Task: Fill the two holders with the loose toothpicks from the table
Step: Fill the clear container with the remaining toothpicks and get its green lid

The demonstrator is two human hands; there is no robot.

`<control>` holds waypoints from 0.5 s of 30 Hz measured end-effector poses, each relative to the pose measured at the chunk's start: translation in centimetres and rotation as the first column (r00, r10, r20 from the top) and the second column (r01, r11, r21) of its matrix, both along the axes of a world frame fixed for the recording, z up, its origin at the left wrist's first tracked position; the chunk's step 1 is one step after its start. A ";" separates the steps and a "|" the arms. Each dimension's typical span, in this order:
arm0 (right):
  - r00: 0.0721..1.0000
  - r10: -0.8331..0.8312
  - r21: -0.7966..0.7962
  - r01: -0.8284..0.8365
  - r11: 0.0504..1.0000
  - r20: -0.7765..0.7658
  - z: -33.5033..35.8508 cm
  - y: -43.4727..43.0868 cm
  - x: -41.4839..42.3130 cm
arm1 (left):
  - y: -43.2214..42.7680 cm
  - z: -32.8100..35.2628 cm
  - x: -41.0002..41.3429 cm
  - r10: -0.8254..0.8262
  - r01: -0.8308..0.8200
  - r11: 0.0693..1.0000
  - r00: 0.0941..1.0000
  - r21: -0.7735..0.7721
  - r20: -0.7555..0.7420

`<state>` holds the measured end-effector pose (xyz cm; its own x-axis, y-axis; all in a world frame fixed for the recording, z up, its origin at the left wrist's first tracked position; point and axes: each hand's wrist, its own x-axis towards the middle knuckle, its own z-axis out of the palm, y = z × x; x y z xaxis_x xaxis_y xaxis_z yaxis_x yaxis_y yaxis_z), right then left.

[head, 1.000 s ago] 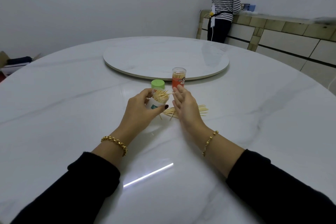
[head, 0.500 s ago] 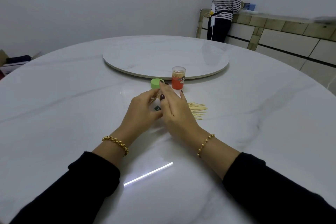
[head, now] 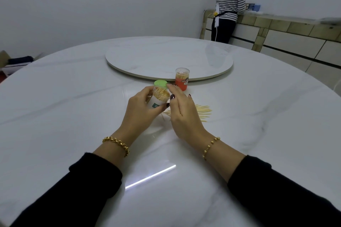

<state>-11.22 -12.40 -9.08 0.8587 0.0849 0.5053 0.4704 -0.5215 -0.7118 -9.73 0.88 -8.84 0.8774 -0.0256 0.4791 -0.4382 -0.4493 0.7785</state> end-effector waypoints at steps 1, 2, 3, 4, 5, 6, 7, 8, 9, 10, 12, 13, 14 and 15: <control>1.000 0.018 -0.008 -0.018 1.000 -0.012 0.0 0.0 -0.1 | 0.0 0.0 -0.1 -0.002 0.002 1.000 1.000 0.002 -0.001; 0.999 0.035 -0.016 -0.035 0.999 -0.016 0.0 0.1 -0.3 | 0.0 0.0 -0.1 -0.004 0.004 1.000 1.000 0.005 -0.001; 0.999 0.049 -0.026 -0.049 0.998 -0.008 0.1 0.1 -0.5 | 0.0 0.0 -0.1 -0.007 0.007 1.000 1.000 0.009 0.000; 0.998 0.060 -0.035 -0.059 0.998 0.007 0.1 0.1 -0.6 | 0.1 0.0 -0.1 -0.008 0.008 1.000 1.000 0.017 0.000; 0.998 0.067 -0.041 -0.066 0.997 0.023 0.2 0.1 -0.7 | 0.1 0.0 -0.1 -0.007 0.007 1.000 1.000 0.025 0.000; 0.997 0.069 -0.044 -0.067 0.997 0.036 0.2 0.1 -0.6 | 0.1 0.0 -0.1 -0.005 0.005 0.999 1.000 0.034 0.001; 0.997 0.066 -0.048 -0.064 0.997 0.046 0.3 0.0 -0.5 | 0.2 0.0 0.0 -0.003 0.003 0.999 1.000 0.043 0.002; 0.996 0.060 -0.052 -0.057 0.997 0.058 0.4 -0.2 -0.4 | 0.2 -0.1 0.0 -0.004 0.004 0.999 1.000 0.050 0.002; 0.995 0.056 -0.051 -0.052 0.997 0.078 0.6 -0.5 -0.3 | 0.2 -0.1 0.1 -0.006 0.006 0.999 1.000 0.053 0.001; 0.993 0.052 -0.039 -0.048 0.998 0.106 0.6 -0.9 -0.2 | 0.2 -0.2 0.1 -0.007 0.008 0.999 1.000 0.051 -0.004; 0.991 0.032 0.023 -0.036 0.999 0.128 0.7 -1.9 0.0 | 0.3 -0.4 0.3 -0.007 0.007 0.999 1.000 0.042 -0.018; 0.995 0.012 0.062 -0.018 0.998 0.095 0.7 -2.6 0.2 | 0.3 -0.4 0.4 -0.003 0.004 0.999 1.000 0.044 -0.021; 0.999 -0.023 0.091 0.020 0.996 0.039 0.6 -3.3 0.6 | 0.3 -0.5 0.5 0.004 -0.003 0.999 1.000 0.049 -0.026; 0.998 -0.065 0.095 0.066 0.993 -0.022 0.5 -4.0 1.1 | 0.4 -0.6 0.5 0.013 -0.012 0.999 0.999 0.052 -0.032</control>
